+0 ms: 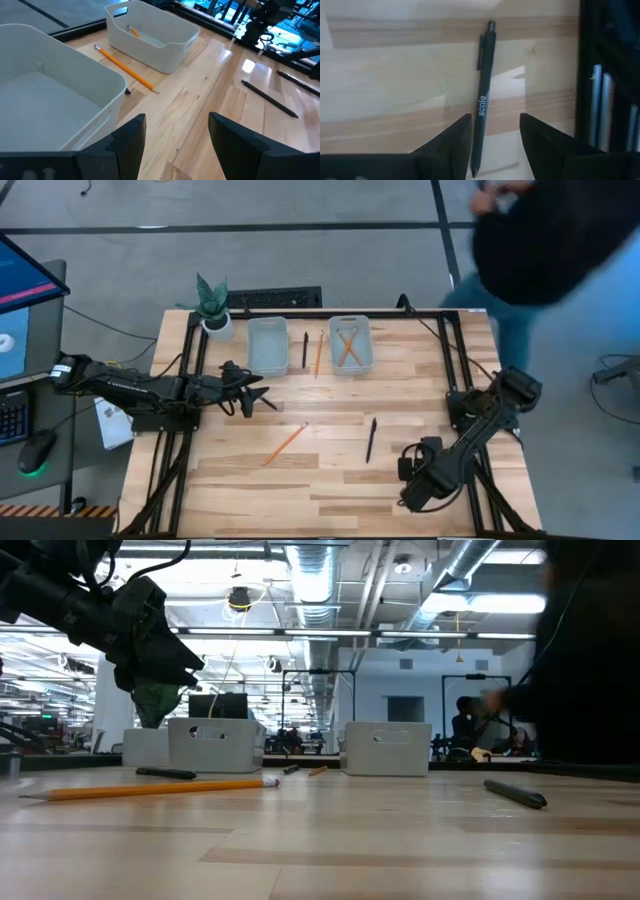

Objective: Sort pens & pencils
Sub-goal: Put the black pen into the left gray bin

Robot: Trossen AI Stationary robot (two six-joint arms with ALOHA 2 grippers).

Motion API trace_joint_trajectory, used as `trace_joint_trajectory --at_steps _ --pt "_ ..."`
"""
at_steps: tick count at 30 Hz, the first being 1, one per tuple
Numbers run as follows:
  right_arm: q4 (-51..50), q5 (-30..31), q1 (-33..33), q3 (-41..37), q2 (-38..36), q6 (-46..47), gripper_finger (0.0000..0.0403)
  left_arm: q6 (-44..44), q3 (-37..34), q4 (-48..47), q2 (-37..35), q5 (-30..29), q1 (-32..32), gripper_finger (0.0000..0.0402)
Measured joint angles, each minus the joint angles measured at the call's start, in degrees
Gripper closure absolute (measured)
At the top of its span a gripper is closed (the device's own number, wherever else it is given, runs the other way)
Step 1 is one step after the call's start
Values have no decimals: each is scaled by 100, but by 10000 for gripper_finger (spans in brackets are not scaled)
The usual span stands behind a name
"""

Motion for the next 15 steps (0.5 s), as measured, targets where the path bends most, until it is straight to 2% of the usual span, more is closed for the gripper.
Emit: trace_joint_trajectory --at_steps 4,10,15 --pt "218 -1 -2 -64 206 12 221 0 -1 -1 -1 0 2 195" --pt "1611 43 0 -845 168 74 234 -65 0 -2 -2 2 0 195" --pt "1306 76 -4 -880 62 4 243 -245 -1 5 -1 4 0 195"
